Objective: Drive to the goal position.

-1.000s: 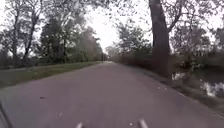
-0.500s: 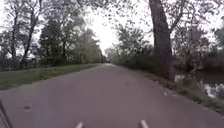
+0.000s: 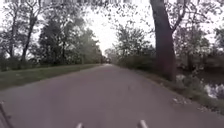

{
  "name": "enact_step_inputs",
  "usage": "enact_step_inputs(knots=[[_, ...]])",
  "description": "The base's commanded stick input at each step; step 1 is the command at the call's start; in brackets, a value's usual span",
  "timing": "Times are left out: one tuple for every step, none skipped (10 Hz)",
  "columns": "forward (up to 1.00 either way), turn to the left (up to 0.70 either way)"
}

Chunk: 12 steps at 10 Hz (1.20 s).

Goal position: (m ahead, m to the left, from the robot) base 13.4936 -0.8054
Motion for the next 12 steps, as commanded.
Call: enact_step_inputs(knots=[[0.7,0.0],[0.7,0.0],[0.7,0.0],[0.7,0.0],[0.7,0.0],[0.7,0.0],[0.7,0.0],[0.7,0.0],[0.7,0.0],[0.7,0.0],[0.7,0.0],[0.7,0.0]])
